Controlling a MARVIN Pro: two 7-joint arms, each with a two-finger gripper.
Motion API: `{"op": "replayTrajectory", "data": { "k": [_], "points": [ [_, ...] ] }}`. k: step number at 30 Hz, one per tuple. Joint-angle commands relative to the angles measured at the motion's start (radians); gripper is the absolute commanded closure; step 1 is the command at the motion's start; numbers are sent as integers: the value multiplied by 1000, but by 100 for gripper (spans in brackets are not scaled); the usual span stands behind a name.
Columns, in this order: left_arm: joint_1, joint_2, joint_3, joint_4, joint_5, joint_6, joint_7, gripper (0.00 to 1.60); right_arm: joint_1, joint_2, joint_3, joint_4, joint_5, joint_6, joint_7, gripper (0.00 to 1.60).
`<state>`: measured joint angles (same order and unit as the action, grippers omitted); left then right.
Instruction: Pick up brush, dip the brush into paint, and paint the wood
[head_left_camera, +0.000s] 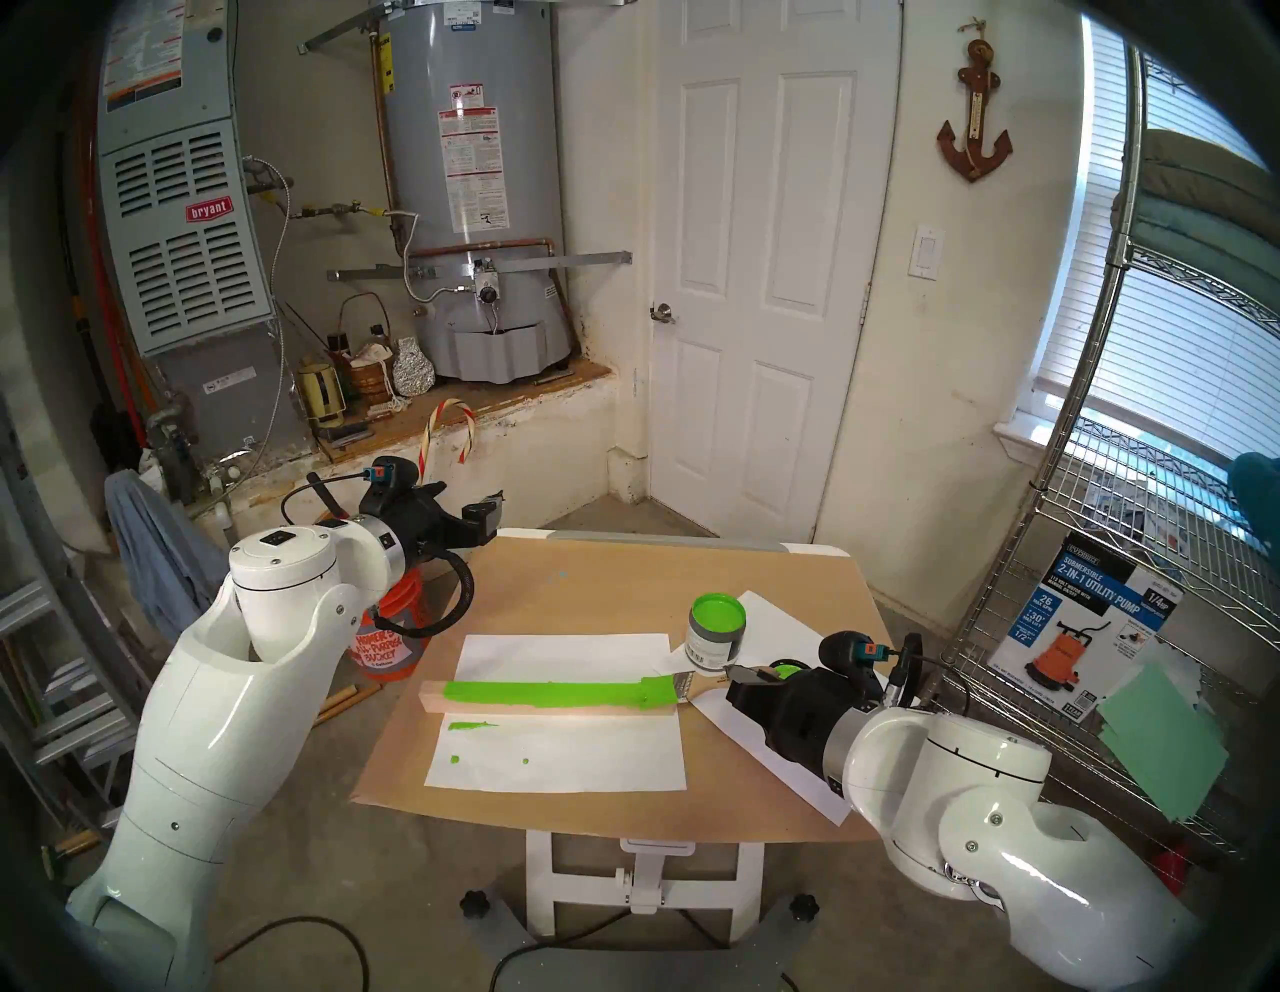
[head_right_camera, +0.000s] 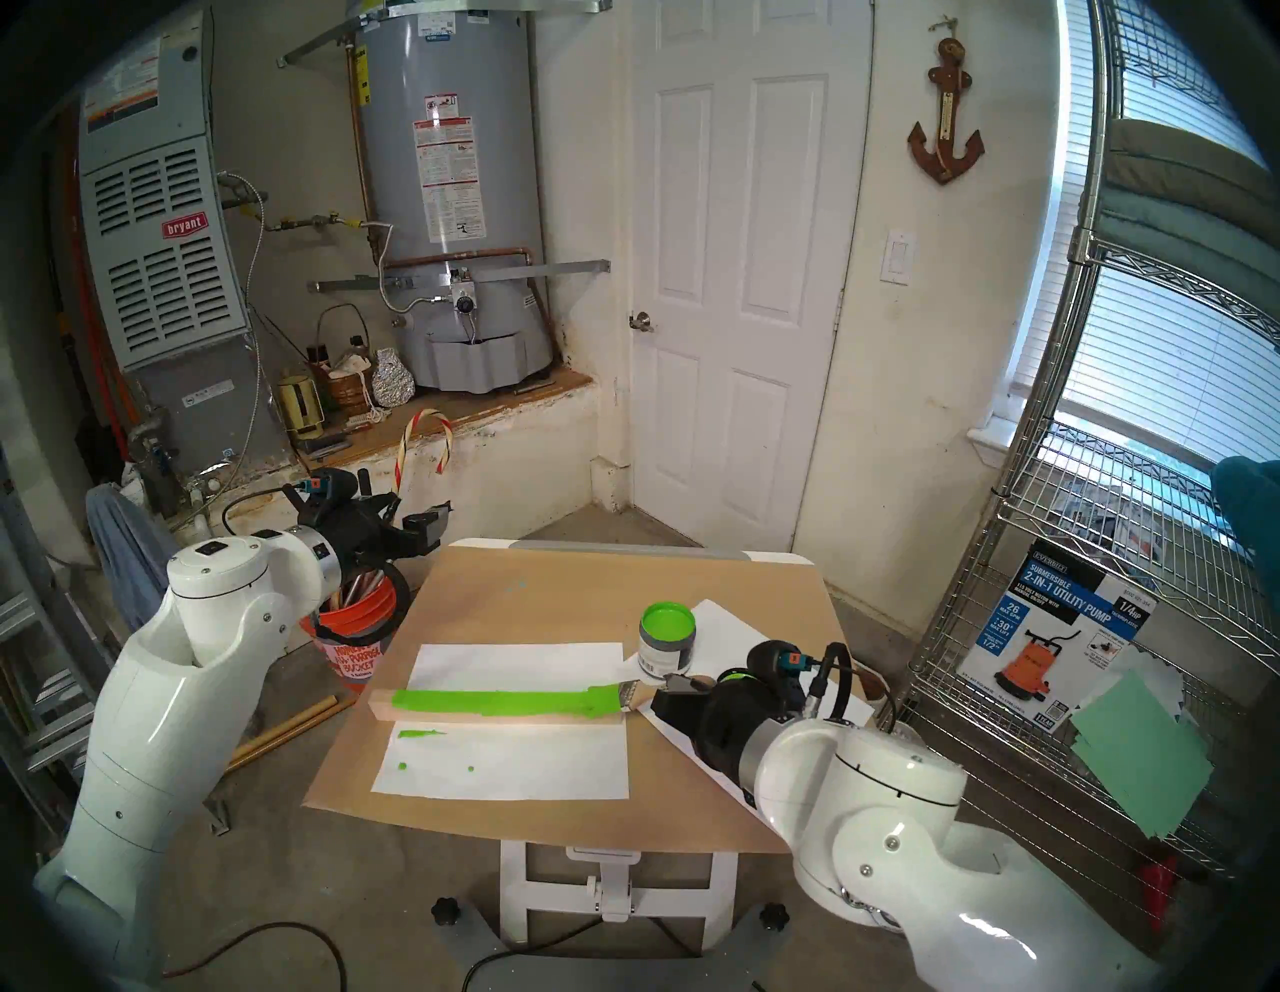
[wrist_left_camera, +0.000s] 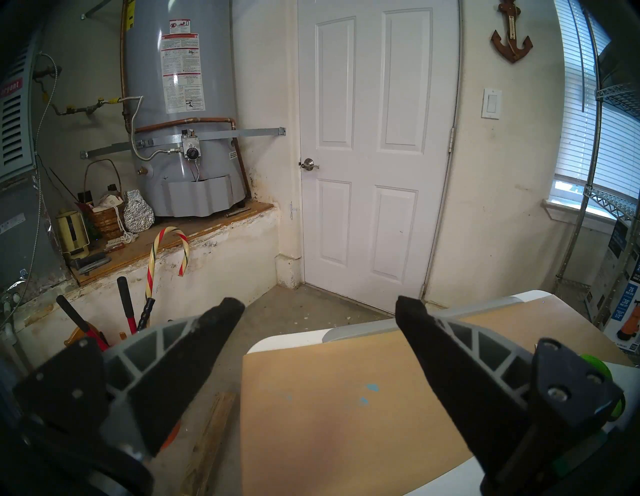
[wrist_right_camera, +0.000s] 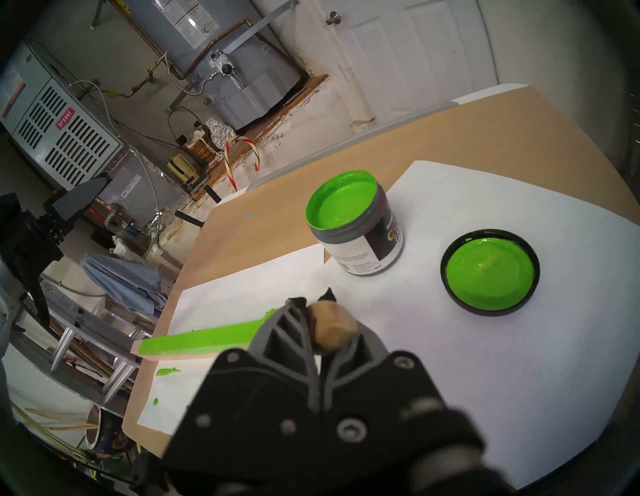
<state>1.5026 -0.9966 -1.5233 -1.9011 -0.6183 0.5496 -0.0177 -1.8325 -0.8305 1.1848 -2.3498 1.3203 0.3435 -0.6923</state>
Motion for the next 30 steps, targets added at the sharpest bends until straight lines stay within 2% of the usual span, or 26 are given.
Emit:
{"op": "replayTrajectory", "data": {
  "k": [1, 14, 23, 24, 26, 27, 30],
  "points": [
    [-9, 2, -9, -17, -2, -2, 1, 0, -17, 23, 25, -19, 10, 3, -2, 160],
    [-9, 2, -9, -17, -2, -2, 1, 0, -30, 41, 53, -38, 28, 6, -9, 160],
    [-10, 2, -8, -16, -1, -3, 0, 0, -60, 42, 113, -94, 103, -9, 12, 160],
    [-10, 2, -8, -15, -1, -3, 0, 0, -56, 34, 125, -94, 118, -23, 49, 160],
    [-10, 2, -8, -15, -1, -3, 0, 0, -44, 22, 123, -94, 118, -28, 53, 160],
    [-11, 2, -7, -14, -1, -3, 0, 0, -25, 3, 125, -94, 136, -40, 102, 160],
    [-11, 2, -7, -13, -1, -4, 0, 0, -9, -6, 127, -94, 143, -46, 138, 160]
  ]
}}
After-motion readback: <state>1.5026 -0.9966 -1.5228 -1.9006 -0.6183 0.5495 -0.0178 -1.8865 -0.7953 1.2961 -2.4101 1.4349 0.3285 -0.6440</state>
